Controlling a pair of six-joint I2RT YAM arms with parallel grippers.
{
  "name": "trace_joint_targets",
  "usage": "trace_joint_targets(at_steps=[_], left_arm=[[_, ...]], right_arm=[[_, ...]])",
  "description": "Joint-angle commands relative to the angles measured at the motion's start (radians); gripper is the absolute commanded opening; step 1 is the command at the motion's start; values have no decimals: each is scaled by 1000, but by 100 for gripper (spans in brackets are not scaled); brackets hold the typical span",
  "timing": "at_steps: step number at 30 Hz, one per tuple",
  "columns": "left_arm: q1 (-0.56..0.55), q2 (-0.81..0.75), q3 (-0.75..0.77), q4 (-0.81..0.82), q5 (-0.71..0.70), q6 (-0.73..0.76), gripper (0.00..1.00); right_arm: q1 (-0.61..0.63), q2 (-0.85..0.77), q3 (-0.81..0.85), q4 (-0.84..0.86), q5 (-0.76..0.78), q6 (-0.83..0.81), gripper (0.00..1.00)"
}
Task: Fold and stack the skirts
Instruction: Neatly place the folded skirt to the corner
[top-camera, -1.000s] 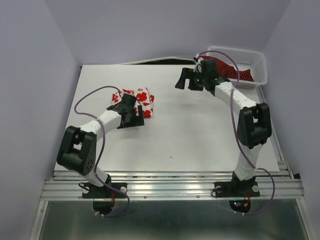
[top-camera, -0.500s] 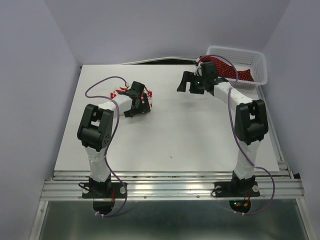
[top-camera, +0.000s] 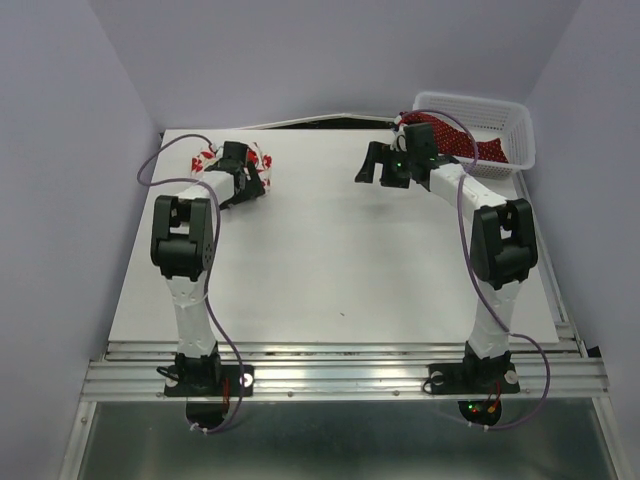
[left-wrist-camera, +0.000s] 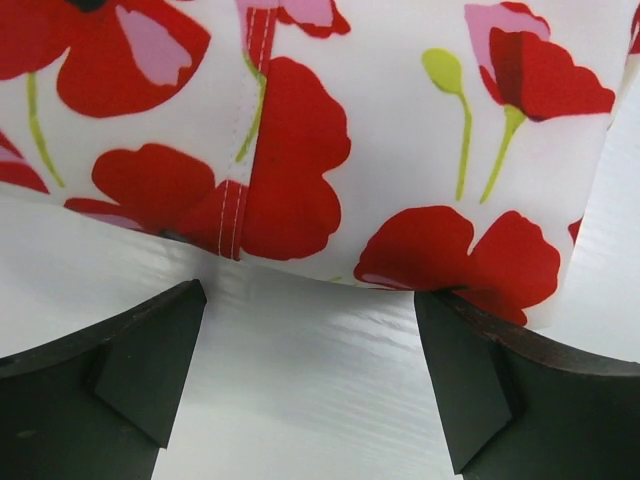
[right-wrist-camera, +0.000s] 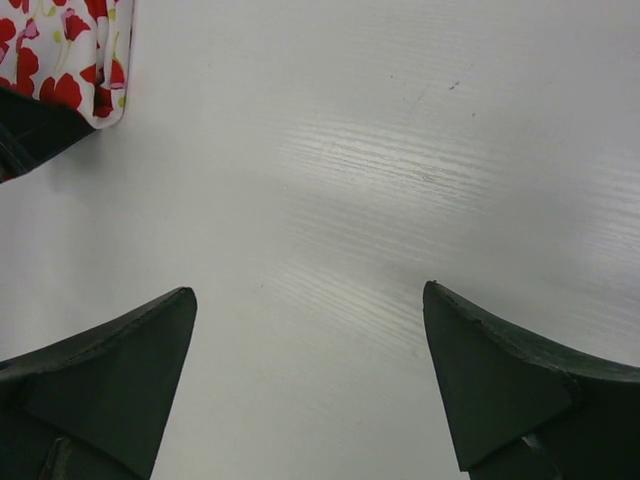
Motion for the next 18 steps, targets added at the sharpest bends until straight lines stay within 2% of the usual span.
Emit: trace_joint_targets(at_steps=[1, 4, 11, 18], left_arm=[[55, 33, 61, 21, -25, 128, 98], [70, 62, 100, 27, -63, 176, 98], [96, 162, 245, -10, 23, 227, 98], [104, 193, 287, 31, -20, 294, 98]], right_arm=[[-15, -3, 9, 16, -24, 6, 100], [-15, 0, 9, 18, -28, 7, 100], [-15, 10, 8, 21, -42, 15, 100], [-15, 0, 6, 19, -45, 7, 100]])
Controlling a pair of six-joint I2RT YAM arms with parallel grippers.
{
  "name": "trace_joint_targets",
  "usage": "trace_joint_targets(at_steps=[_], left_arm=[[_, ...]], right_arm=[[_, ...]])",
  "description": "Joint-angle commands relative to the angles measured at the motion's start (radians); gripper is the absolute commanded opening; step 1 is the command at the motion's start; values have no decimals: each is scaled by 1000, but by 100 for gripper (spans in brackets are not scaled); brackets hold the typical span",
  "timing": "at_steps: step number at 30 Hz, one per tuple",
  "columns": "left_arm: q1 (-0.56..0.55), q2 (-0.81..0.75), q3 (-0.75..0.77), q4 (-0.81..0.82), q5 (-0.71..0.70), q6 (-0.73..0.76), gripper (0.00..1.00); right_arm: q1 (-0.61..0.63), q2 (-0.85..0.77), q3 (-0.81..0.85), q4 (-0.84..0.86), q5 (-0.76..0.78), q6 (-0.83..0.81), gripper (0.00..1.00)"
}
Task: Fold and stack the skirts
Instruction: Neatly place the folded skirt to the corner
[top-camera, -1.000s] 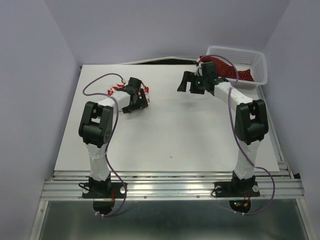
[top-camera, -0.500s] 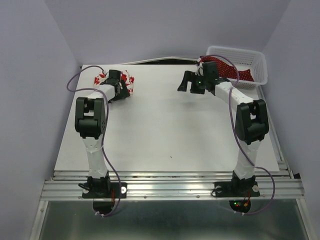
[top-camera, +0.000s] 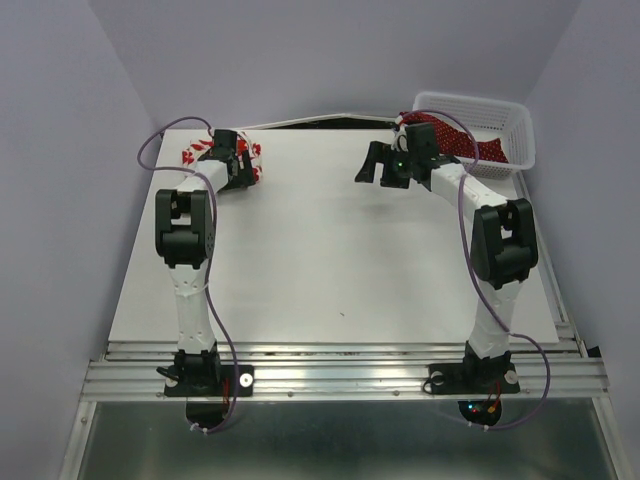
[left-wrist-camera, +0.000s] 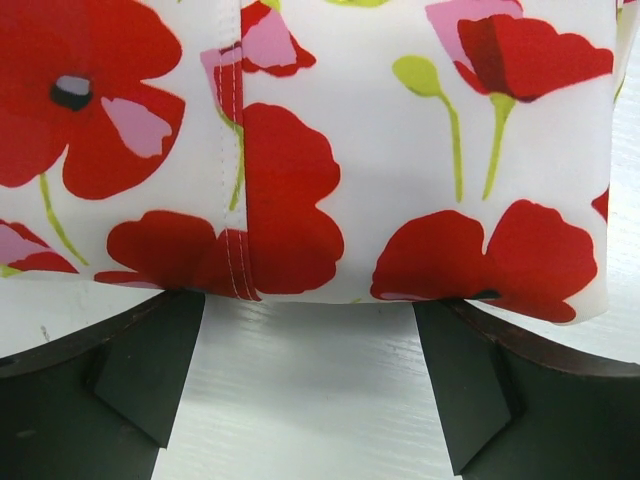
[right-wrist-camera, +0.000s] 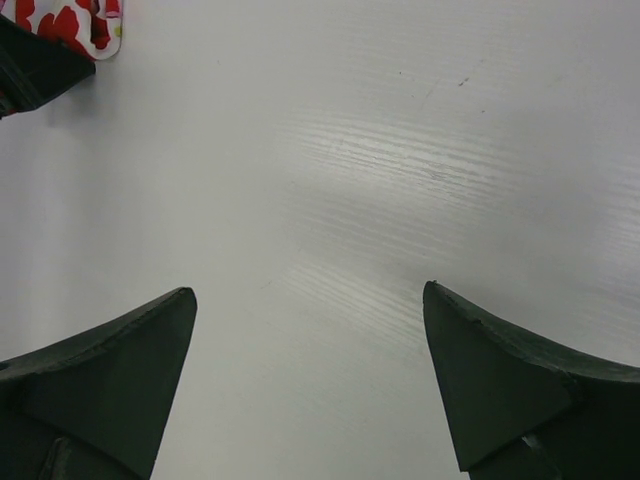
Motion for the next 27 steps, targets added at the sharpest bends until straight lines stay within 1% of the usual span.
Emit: trace_joint_targets(at_steps=[1, 3, 8, 9, 11, 12, 14, 15, 18, 19, 20, 21, 22, 23, 25, 26, 27], left_arm=[[15, 27, 42, 45, -43, 65, 98], [17, 26, 39, 45, -40, 94, 98], [24, -37, 8, 95, -60, 165, 98], [29, -41, 27, 91, -51, 209, 98], [41, -57, 45, 80, -37, 243, 98], [41, -75, 53, 80, -26, 290, 98], [41, -107, 48, 79, 7, 340, 98], [40, -159, 31, 80, 32, 376, 98], [21, -276, -21, 94, 93, 418, 98], [15, -375, -60, 124, 102, 421, 98], [12, -473, -87, 152, 128, 412, 98], [12, -474, -87, 152, 129, 394, 98], [12, -552, -87, 154, 121, 345, 98], [12, -584, -79, 143, 110, 325, 98], [14, -647, -58, 81, 173, 326, 99], [14, -663, -47, 42, 255, 369, 98], [12, -676, -41, 7, 376, 374, 99]], right_arm=[[-7, -4, 6, 19, -19, -6, 100], [-7, -7, 8, 19, -22, -6, 100], [-7, -48, 9, 14, -23, -30, 100], [-7, -56, 11, 8, -20, -41, 100], [-16, -81, 17, -3, -16, -55, 100], [-26, -90, 20, -12, -13, -76, 100], [-38, -124, 29, -18, -1, -96, 100], [-56, -137, 31, -18, 15, -115, 100], [-98, -200, 41, -18, 44, -145, 100], [-136, -217, 44, -17, 61, -158, 100], [-177, -249, 49, -17, 75, -173, 100], [-178, -250, 54, -17, 75, -173, 100], [-216, -275, 57, -18, 81, -200, 100], [-236, -289, 58, -18, 84, -222, 100], [-269, -323, 63, -17, 64, -292, 100], [-282, -328, 67, -17, 64, -316, 100], [-294, -328, 76, -17, 79, -336, 100]])
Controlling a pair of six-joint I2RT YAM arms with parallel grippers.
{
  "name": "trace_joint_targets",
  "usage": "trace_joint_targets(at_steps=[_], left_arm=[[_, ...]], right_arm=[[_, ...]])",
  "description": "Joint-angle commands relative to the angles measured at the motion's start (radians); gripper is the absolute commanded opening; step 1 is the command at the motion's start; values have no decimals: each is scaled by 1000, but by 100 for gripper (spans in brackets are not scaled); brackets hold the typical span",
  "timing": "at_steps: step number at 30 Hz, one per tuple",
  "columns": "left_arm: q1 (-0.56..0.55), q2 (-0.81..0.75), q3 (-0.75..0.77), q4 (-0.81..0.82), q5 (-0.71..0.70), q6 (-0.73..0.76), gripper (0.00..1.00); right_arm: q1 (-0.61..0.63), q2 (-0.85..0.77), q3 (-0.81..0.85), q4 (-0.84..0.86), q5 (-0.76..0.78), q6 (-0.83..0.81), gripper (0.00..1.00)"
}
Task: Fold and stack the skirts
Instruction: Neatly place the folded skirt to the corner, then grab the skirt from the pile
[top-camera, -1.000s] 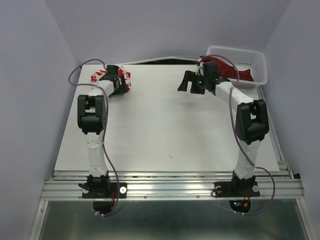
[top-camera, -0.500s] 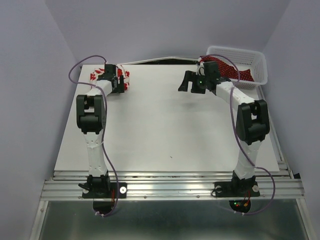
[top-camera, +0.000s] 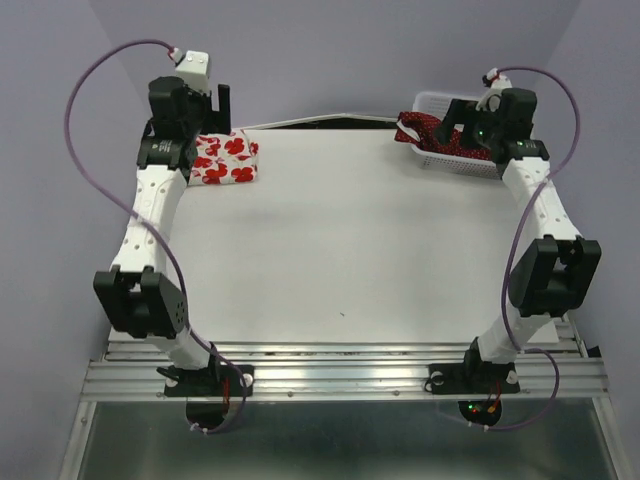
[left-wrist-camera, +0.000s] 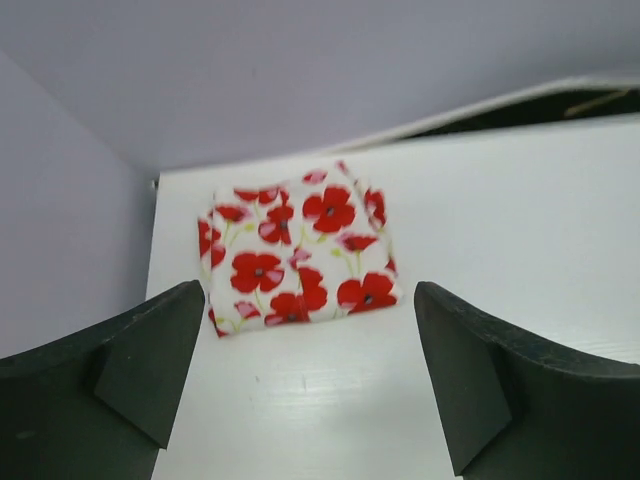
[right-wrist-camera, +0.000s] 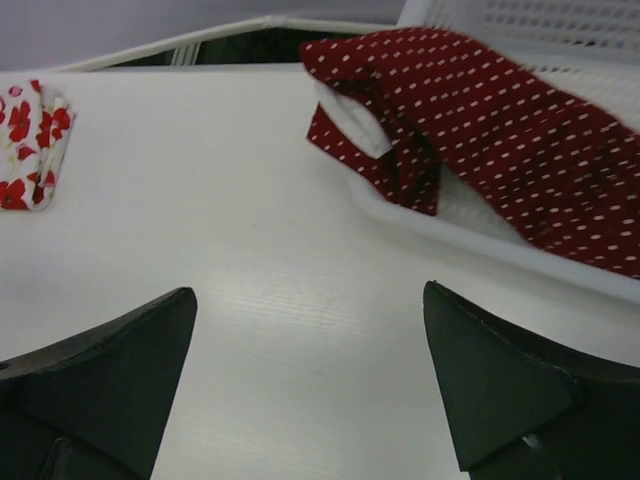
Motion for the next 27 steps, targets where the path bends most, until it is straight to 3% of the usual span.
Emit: trace_joint_targets(at_steps=[1, 6, 12, 27], left_arm=[[1, -145, 14, -73, 273, 7, 99], [-21, -242, -147, -26, 509, -90, 99], [-25, -251, -242, 0, 612, -170, 99], [-24, -199, -274, 9, 650, -222, 98]], right_arm=[[-31, -46, 89, 22, 61, -175, 100], [-31, 117, 227, 14, 88, -254, 100], [-31, 371, 464, 1, -21, -294, 92], [15, 585, 542, 186, -17, -346, 89]])
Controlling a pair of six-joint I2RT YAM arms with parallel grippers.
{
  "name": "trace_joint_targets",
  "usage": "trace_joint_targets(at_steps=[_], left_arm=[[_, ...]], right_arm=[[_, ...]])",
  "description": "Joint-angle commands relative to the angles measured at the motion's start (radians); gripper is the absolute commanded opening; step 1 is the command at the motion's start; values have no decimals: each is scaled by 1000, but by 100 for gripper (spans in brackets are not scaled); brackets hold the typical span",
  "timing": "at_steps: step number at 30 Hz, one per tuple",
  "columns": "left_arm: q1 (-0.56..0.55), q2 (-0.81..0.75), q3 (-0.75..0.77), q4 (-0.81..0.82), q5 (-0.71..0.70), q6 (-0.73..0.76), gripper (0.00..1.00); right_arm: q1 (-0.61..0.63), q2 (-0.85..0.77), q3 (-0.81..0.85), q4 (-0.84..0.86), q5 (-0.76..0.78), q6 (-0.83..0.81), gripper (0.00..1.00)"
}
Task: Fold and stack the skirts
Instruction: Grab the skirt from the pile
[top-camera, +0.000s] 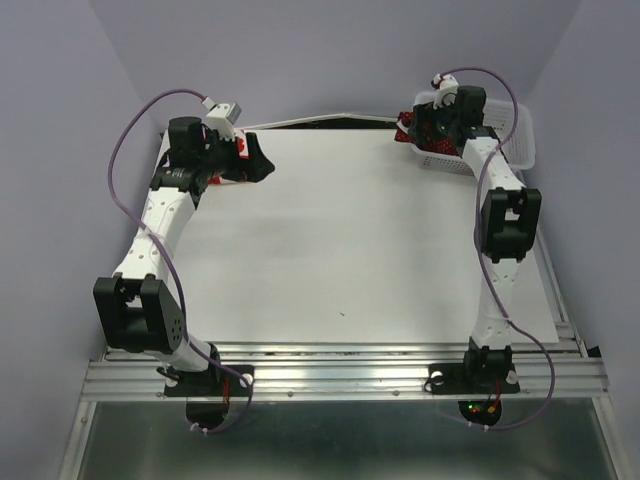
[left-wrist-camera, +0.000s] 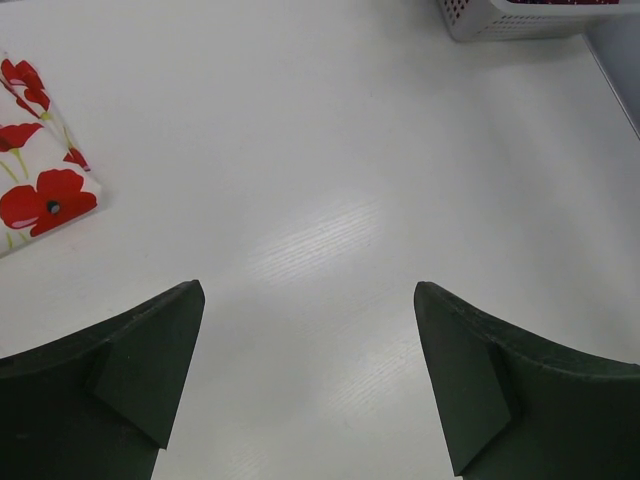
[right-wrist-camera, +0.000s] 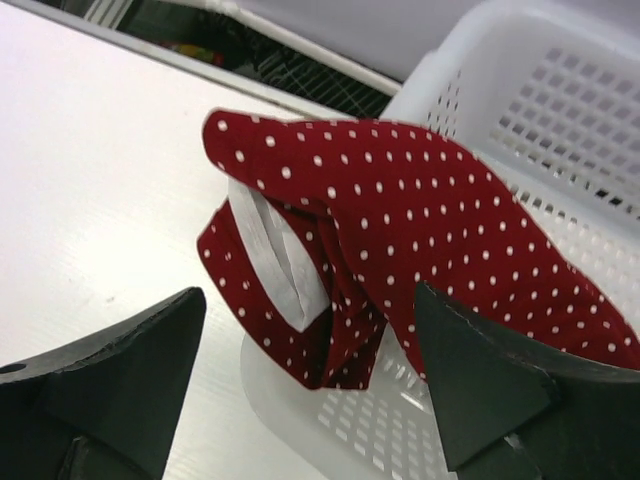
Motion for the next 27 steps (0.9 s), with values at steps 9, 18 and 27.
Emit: trace_joint_targets(at_steps=[9, 18, 27], left_arm=[[1, 15, 12, 32, 41, -8, 99], [1, 9, -3, 37, 35, -7, 99], [1, -33, -50, 66, 63, -25, 99]], right_arm=[[25, 95, 119, 226, 48, -26, 82], [35, 118, 151, 295, 50, -17, 20], [35, -110, 45, 385, 238, -6, 1]])
